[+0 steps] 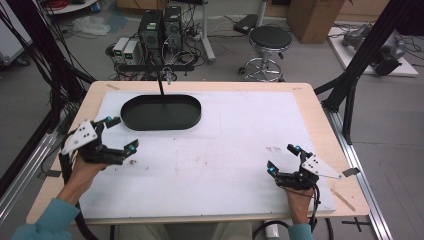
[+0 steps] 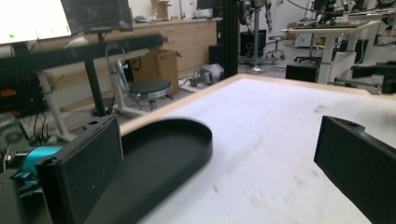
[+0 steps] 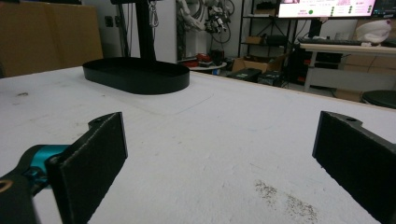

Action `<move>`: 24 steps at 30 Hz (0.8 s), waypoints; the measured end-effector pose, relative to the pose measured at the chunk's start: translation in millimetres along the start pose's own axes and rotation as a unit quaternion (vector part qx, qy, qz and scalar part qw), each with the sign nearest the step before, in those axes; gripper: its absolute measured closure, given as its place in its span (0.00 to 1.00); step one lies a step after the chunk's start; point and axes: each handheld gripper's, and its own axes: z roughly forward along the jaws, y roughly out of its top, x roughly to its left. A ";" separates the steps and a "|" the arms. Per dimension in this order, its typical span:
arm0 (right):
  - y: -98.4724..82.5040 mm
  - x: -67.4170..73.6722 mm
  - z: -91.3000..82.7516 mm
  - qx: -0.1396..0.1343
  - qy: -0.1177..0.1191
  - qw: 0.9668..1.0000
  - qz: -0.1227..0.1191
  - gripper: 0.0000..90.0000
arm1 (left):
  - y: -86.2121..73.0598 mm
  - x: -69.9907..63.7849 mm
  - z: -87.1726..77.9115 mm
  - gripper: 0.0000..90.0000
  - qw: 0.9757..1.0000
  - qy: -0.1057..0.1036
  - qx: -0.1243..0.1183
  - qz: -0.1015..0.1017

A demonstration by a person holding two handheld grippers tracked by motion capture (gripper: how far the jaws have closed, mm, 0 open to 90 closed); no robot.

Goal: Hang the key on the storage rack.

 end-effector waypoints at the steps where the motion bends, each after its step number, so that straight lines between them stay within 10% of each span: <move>1: 0.0 0.6 -0.2 0.002 -0.001 1.000 0.001 0.03 | -5.7 -2.1 -3.2 0.02 1.000 0.001 0.000 -0.004; 12: 0.1 0.8 0.0 0.004 -0.001 1.000 0.004 0.03 | -57.3 -18.1 -33.2 0.02 0.999 0.040 -0.023 -0.028; 24: 0.1 1.7 -0.1 0.005 0.001 1.000 0.000 0.03 | -67.3 -21.5 -31.6 0.02 0.997 0.054 -0.052 -0.025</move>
